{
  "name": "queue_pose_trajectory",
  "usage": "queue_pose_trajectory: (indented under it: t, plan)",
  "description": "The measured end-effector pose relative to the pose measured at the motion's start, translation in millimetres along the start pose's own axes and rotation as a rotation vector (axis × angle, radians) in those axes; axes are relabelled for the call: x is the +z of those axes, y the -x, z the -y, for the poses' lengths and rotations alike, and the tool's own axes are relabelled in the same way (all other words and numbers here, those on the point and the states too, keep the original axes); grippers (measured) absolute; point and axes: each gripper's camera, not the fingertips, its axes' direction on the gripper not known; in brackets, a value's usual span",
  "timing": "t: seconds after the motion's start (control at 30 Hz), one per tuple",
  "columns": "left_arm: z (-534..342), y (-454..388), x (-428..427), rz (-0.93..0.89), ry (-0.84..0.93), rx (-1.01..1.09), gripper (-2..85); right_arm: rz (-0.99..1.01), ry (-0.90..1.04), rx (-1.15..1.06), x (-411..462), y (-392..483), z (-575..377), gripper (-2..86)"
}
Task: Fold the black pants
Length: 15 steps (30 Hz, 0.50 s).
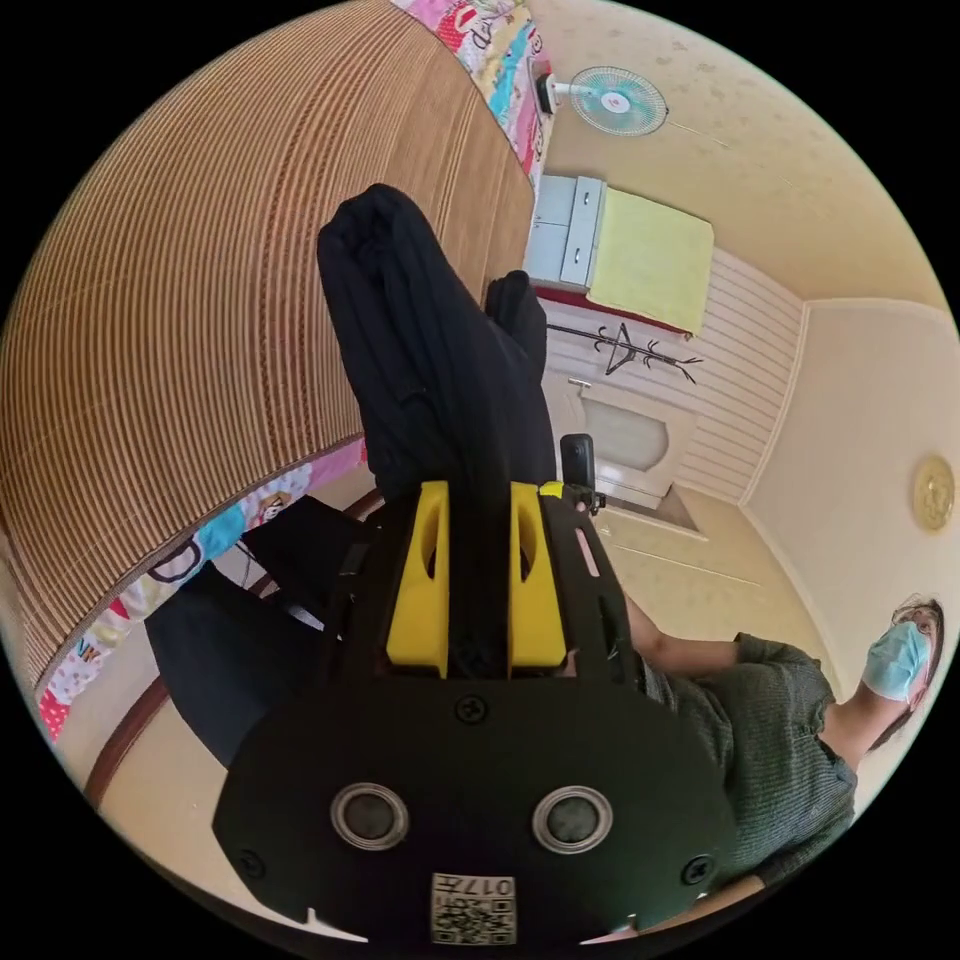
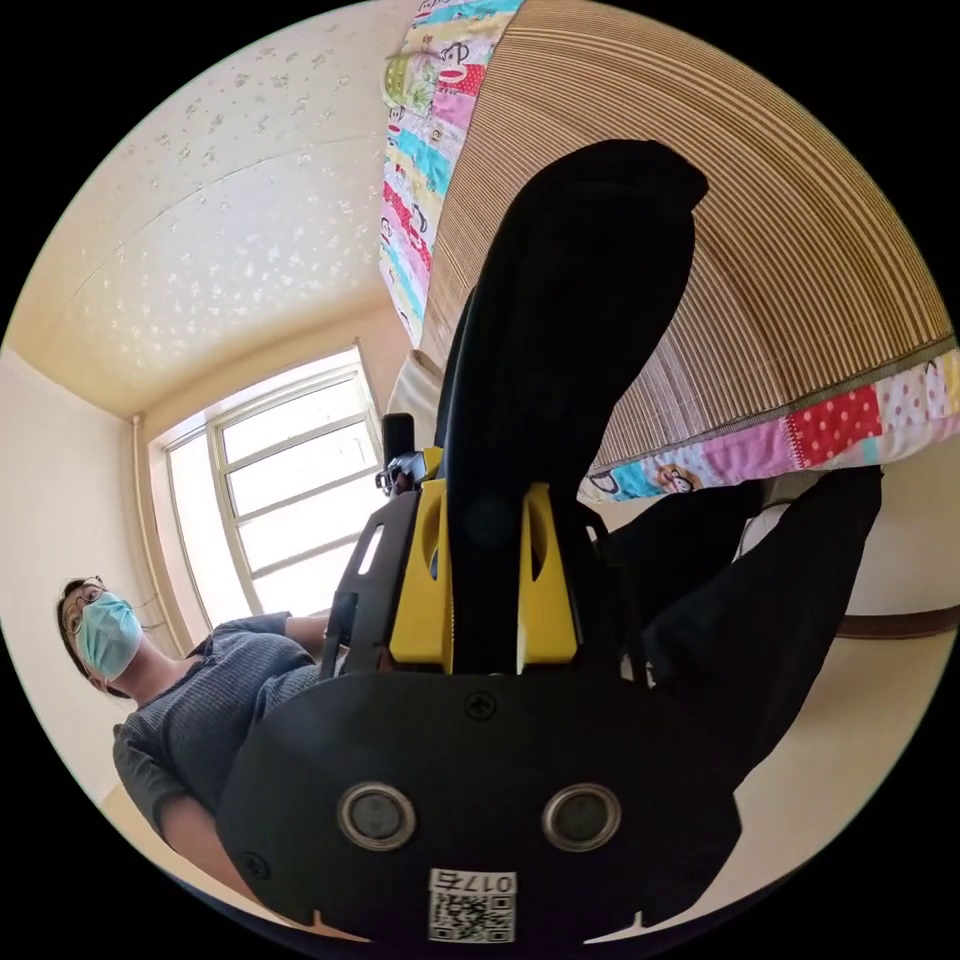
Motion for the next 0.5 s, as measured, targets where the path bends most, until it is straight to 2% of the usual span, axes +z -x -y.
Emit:
queue_pose_trajectory:
  t: [0.27, 0.5]
  plan:
    - [53.3, -33.3, 105.8, 0.04, -0.039, 0.1, 9.0, -0.055, -0.026, -0.104, -147.3, -25.6, -31.9, 10.5]
    - [83.3, -16.2, 246.7, -0.013, -0.131, -0.011, 9.1, -0.124, 0.057, -0.114, -270.0, -71.1, -53.1, 10.3]
